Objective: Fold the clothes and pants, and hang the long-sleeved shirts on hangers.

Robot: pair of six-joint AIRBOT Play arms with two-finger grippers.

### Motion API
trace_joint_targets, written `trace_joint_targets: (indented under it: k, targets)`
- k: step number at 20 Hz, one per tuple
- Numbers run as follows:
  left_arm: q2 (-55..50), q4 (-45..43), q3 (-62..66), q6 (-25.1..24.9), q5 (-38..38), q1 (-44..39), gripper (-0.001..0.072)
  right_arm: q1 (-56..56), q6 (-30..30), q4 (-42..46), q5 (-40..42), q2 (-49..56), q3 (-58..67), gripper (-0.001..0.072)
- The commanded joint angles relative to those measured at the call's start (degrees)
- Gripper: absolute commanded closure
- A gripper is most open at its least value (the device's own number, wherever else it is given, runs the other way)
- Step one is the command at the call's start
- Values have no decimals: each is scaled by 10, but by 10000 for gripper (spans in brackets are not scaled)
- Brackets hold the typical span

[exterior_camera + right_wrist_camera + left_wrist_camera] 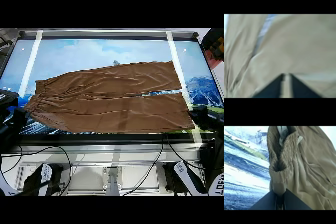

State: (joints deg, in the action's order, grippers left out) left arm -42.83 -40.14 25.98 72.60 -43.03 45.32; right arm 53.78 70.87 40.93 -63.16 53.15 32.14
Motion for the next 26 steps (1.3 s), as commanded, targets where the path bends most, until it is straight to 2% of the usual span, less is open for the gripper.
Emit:
trace_joint_targets:
  k: [1,4,6,10,14,17,20,26]
  targets:
    - [14,-5,1,0,-6,0,692,72,113,96,-8,-15,-40,324]
    - [14,-5,1,-1,-10,0,691,73,131,135,-27,21,-45,323]
    - [14,-5,1,-16,-12,0,691,73,132,130,-22,54,-45,323]
    - [14,-5,1,-16,-14,0,691,73,167,141,36,84,-45,325]
    - [14,-5,1,-16,-14,0,691,72,165,115,62,126,-45,324]
    - [14,-5,1,-16,-14,0,691,72,120,68,71,163,-45,324]
    - [14,-5,1,-16,-14,0,691,72,115,27,108,170,-45,325]
    - [14,-5,1,-28,-14,0,691,46,115,9,156,171,-45,337]
